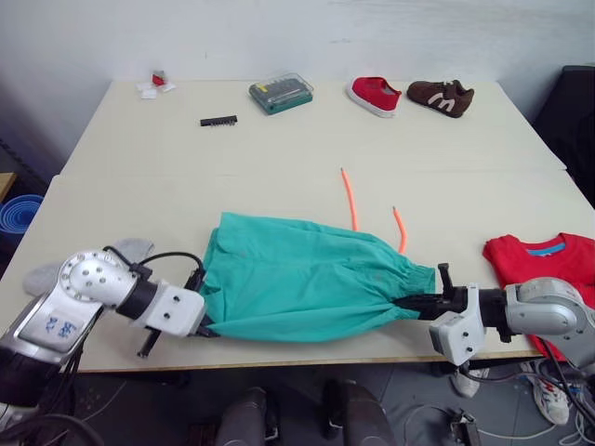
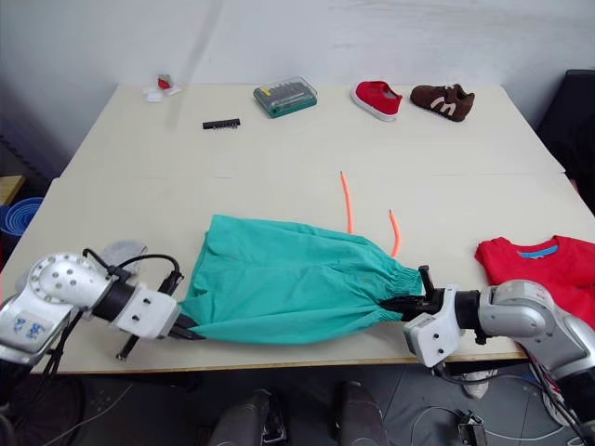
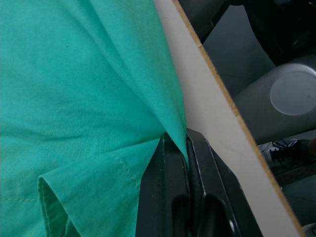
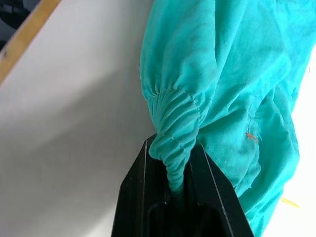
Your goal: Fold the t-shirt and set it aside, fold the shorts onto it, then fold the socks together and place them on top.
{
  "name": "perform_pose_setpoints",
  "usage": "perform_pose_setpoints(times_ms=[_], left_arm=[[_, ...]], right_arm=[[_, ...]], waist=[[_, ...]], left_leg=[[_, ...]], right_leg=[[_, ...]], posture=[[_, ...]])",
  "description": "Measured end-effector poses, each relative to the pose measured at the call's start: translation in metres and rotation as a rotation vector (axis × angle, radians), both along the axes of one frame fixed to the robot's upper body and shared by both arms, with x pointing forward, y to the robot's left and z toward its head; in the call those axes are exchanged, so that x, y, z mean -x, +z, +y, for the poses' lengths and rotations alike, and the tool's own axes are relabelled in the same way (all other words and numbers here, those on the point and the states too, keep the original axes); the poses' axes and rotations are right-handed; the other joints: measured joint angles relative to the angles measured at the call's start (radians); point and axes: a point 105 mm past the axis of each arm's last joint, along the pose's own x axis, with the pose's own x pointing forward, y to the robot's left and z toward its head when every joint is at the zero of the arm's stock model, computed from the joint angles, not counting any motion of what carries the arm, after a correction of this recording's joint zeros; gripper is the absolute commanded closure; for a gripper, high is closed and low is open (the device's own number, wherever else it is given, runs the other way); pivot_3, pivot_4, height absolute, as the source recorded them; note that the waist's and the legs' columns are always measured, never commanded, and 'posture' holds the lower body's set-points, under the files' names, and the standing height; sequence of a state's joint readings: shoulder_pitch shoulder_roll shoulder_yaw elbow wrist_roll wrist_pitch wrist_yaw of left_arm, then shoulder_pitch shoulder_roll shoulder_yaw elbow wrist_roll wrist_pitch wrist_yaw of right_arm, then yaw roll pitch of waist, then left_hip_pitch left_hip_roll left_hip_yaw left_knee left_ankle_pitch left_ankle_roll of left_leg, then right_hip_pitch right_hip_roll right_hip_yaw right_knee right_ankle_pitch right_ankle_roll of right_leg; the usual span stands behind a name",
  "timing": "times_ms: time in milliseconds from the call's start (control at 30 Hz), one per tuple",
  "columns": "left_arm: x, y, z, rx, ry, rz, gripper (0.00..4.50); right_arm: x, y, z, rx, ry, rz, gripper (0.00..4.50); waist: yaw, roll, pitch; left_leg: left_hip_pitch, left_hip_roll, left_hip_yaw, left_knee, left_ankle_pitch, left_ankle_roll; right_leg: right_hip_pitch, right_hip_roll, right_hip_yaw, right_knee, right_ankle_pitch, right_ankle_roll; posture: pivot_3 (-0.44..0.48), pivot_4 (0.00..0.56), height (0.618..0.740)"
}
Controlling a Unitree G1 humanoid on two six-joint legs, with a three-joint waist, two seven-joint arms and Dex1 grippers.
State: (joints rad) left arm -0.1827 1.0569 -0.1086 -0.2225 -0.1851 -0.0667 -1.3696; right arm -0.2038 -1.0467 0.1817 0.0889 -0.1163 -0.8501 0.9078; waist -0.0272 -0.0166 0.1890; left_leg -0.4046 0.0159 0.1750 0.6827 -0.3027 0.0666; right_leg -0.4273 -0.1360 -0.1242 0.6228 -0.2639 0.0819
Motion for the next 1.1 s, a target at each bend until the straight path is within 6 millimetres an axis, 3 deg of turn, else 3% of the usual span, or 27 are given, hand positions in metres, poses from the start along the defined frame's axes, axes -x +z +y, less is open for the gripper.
perform_pose_setpoints(times_ms=[133, 233, 333, 467, 500, 533, 667, 733, 833, 933, 1100], left_arm=[[-0.009, -0.001, 0.0, 0.034, 0.092, -0.057, 4.48], [-0.013, -0.003, -0.003, 0.086, 0.153, -0.031, 3.88], [-0.012, -0.003, -0.001, 0.15, 0.217, 0.05, 2.99], [-0.013, 0.008, 0.012, 0.231, 0.326, 0.181, 1.78], [-0.013, 0.013, 0.014, 0.246, 0.342, 0.206, 1.44], [-0.015, 0.021, 0.017, 0.259, 0.361, 0.226, 1.14], [-0.037, 0.056, 0.018, 0.378, 0.419, 0.259, 1.14], [-0.054, 0.077, 0.006, 0.469, 0.414, 0.237, 1.14], [-0.065, 0.085, -0.014, 0.525, 0.358, 0.243, 1.77], [-0.08, 0.071, -0.044, 0.554, 0.302, 0.262, 2.7], [-0.086, 0.052, -0.069, 0.529, 0.243, 0.266, 4.28]], right_arm=[[-0.004, -0.001, -0.001, -0.025, -0.034, 0.025, 4.5], [-0.005, -0.004, -0.004, -0.017, -0.062, 0.047, 3.59], [-0.001, -0.012, -0.008, -0.021, -0.095, 0.072, 2.6], [-0.001, 0.003, -0.017, -0.109, -0.22, 0.06, 1.27], [0.0, 0.009, -0.019, -0.148, -0.258, 0.066, 1.21], [0.003, 0.015, -0.019, -0.191, -0.293, 0.079, 1.21], [0.012, 0.034, -0.023, -0.302, -0.421, 0.137, 1.21], [0.015, 0.04, -0.027, -0.34, -0.487, 0.174, 1.21], [0.019, 0.052, -0.026, -0.43, -0.55, 0.238, 1.84], [0.017, 0.065, -0.019, -0.579, -0.593, 0.332, 2.82], [0.025, 0.064, -0.009, -0.632, -0.613, 0.481, 4.5]], waist=[[0.001, 0.001, 0.0], [0.0, 0.001, 0.0], [0.001, 0.001, 0.0], [0.001, 0.002, 0.001], [0.003, 0.002, 0.001], [0.004, 0.002, 0.001], [0.021, 0.002, 0.001], [0.031, 0.002, 0.001], [0.036, 0.003, 0.0], [0.04, 0.002, 0.001], [0.038, 0.002, 0.001]], left_leg=[[0.0, 0.001, -0.001, -0.001, 0.002, -0.003], [0.0, 0.002, -0.001, -0.001, 0.002, -0.003], [0.0, 0.003, -0.001, -0.001, 0.002, -0.003], [0.0, 0.003, -0.001, -0.001, 0.002, -0.004], [0.0, 0.003, -0.002, -0.001, 0.002, -0.005], [0.001, 0.003, -0.003, -0.001, 0.002, -0.005], [0.001, 0.003, -0.004, -0.001, 0.003, -0.006], [0.0, 0.003, -0.004, -0.001, 0.003, -0.005], [0.0, 0.002, -0.004, -0.001, 0.003, -0.005], [-0.001, 0.002, -0.004, 0.0, 0.005, -0.002], [-0.001, 0.003, -0.004, -0.001, 0.005, -0.001]], right_leg=[[-0.001, 0.001, -0.002, 0.003, -0.002, -0.003], [-0.001, 0.002, -0.002, 0.004, -0.002, -0.003], [-0.001, 0.002, -0.002, 0.004, -0.003, -0.003], [-0.001, 0.003, -0.002, 0.004, -0.003, -0.004], [-0.001, 0.003, -0.003, 0.004, -0.003, -0.004], [0.0, 0.003, -0.003, 0.004, -0.003, -0.004], [0.0, 0.003, -0.003, 0.004, -0.003, -0.004], [0.001, 0.003, -0.004, 0.004, -0.003, -0.004], [0.001, 0.003, -0.004, 0.004, -0.003, -0.003], [0.001, 0.004, -0.004, 0.003, -0.003, -0.003], [0.0, 0.005, -0.005, 0.003, -0.003, -0.004]], posture=[[0.0, 0.15, 0.74], [0.0, 0.15, 0.74], [0.0, 0.15, 0.74], [0.0, 0.15, 0.74], [0.0, 0.15, 0.74], [0.0, 0.15, 0.74], [0.0, 0.15, 0.74], [0.0, 0.15, 0.74], [0.0, 0.15, 0.74], [0.0, 0.15, 0.74], [0.0, 0.15, 0.74]])
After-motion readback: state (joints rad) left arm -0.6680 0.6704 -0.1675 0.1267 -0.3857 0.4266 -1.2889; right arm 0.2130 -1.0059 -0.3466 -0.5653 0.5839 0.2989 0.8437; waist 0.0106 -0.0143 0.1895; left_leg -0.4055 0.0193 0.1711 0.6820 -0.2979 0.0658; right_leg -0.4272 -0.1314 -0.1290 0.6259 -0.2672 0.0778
